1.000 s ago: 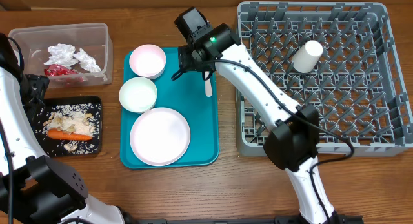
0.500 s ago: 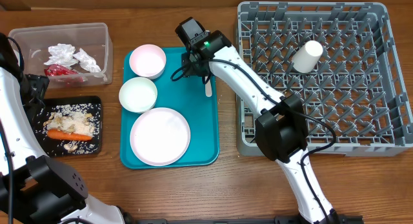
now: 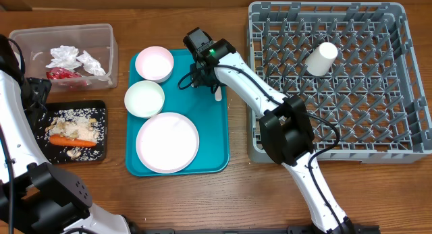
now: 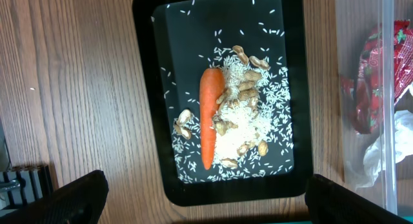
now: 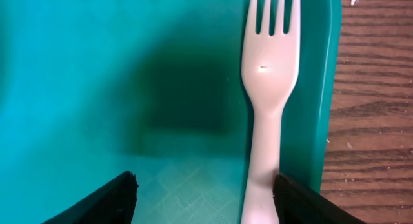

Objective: Sort waste into correct bins and load items into the dishwasher rack
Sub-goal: 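Move the right gripper to the white fork and grasp its handle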

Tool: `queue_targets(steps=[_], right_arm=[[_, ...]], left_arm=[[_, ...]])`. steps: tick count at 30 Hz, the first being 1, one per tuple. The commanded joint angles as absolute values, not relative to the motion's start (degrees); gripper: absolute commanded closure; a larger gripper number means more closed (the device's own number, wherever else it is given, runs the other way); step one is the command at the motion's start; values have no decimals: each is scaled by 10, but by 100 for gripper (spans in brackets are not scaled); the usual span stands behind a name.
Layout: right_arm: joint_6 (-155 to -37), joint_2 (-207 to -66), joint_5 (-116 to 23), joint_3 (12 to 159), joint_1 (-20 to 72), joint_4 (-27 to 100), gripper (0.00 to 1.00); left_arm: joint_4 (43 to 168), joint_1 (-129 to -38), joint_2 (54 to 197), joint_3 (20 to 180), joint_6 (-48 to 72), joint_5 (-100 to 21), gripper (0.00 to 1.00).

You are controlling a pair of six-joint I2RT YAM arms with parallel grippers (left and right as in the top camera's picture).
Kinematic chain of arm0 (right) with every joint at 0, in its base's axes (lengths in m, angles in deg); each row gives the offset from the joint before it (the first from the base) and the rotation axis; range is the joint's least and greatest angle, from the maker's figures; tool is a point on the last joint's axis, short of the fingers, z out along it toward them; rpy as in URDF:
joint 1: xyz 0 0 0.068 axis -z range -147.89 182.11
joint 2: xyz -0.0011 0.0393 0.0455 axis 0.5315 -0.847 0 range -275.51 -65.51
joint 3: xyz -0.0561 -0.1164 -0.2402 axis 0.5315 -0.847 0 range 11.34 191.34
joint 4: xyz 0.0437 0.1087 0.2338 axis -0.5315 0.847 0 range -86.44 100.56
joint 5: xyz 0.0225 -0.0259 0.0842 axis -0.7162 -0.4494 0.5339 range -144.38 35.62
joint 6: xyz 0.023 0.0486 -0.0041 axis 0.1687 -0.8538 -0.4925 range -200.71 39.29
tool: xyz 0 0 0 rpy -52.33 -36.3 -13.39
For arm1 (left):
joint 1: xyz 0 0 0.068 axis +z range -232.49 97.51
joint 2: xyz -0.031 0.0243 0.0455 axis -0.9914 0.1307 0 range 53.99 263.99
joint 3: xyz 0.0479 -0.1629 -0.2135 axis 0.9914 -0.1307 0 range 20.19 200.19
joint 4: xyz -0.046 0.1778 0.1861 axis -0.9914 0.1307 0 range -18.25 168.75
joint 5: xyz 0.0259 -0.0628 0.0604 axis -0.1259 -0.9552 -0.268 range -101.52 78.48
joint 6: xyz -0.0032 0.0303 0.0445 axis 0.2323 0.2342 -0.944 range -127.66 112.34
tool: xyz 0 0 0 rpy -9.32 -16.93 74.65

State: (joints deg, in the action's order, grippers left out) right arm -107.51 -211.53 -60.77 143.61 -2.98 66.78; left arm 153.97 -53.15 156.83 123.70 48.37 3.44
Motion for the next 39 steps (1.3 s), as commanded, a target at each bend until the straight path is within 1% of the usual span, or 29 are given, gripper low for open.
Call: queue_targets(steps=[1,13,21,39], right_arm=[[-1078,-2115,-618,1436,-33,664,29],[-1077,-2116,-620,1435,-32,657,29],[-1075,-2116,-664,1434,-32,649,29],[-1075,-2117,-646,1399,-32,632,29]], left_arm=[[1539,-533,1559,1235,496,34,0],[1539,-533,1559,1235,496,34,0],[1539,-533,1559,1235,496,34,0],[1539,-533,1559,1235,496,34,0]])
